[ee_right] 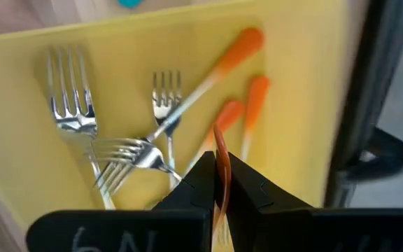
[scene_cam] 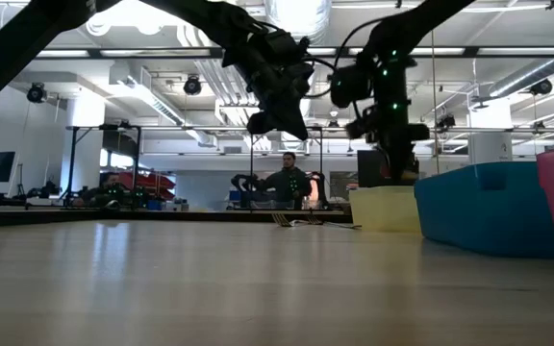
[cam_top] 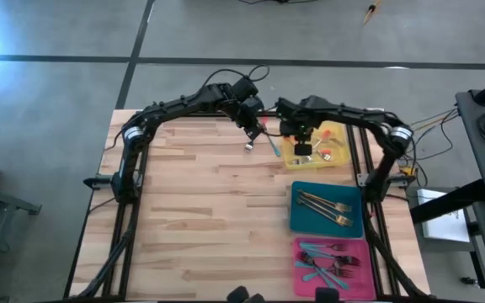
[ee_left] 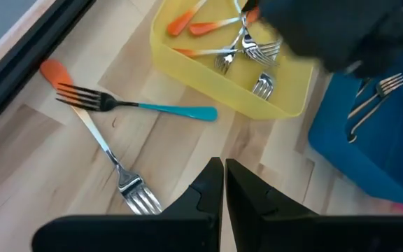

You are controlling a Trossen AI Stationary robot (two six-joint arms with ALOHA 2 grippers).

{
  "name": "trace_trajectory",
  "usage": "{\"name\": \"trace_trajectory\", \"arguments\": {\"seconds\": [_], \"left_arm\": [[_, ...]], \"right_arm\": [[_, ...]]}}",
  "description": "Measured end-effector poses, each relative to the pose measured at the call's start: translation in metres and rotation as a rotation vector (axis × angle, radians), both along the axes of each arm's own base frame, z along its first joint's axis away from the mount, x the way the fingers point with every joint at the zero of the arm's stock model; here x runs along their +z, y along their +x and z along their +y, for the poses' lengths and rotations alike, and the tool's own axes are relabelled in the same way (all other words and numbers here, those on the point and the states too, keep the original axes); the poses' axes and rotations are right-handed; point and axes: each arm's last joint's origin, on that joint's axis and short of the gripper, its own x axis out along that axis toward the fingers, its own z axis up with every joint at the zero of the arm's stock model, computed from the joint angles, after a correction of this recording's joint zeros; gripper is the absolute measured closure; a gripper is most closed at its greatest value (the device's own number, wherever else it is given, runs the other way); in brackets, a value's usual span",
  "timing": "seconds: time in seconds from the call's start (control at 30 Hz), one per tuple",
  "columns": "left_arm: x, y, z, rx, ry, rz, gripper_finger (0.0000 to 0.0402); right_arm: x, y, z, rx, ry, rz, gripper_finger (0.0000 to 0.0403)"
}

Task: Sort silverware by color (type)
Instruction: Put the orange fork into the yellow bin, then put the blue fork into the pink bin

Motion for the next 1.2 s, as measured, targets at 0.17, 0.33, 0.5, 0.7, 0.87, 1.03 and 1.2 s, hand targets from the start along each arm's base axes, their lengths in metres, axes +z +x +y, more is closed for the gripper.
{"name": "trace_trajectory", "arguments": {"seconds": [0.17,0.33,0.5,0.7,0.87,1.03,1.2], "left_arm": [[0.0,0.0,0.0,0.042,-0.016,0.01,0.0401],[-0.003,-0.004,0.0,0.069,-0.011,0.064,0.0401],[-0.009,-0.015,-0.003,0.039,0.026,0.207,0.0401],[-0.012,-0.03,-0.001,0.033,0.111,0.388,0.0401],[-0.01,-0.05,0.009,0.026,0.12,0.429,0.0401],[-0.01,-0.078,0.024,0.069,0.119,0.432,0.0401],[-0.017,-0.112,0.029,0.13,0.123,0.416,0.0401]], "right_arm": [[-0.024,0.008,-0.006,-0.005,0.039,0.062,0.0394],[-0.027,0.009,-0.007,-0.068,0.056,0.044,0.0393],[-0.02,0.009,-0.01,-0.145,0.083,-0.051,0.0374],[-0.018,0.006,-0.012,-0.227,0.081,-0.066,0.0351],[-0.017,0.005,-0.011,-0.331,0.084,-0.074,0.0338],[-0.015,0.004,-0.009,-0.421,0.105,-0.102,0.0337],[-0.012,0.004,-0.008,-0.486,0.121,-0.129,0.0337]]}}
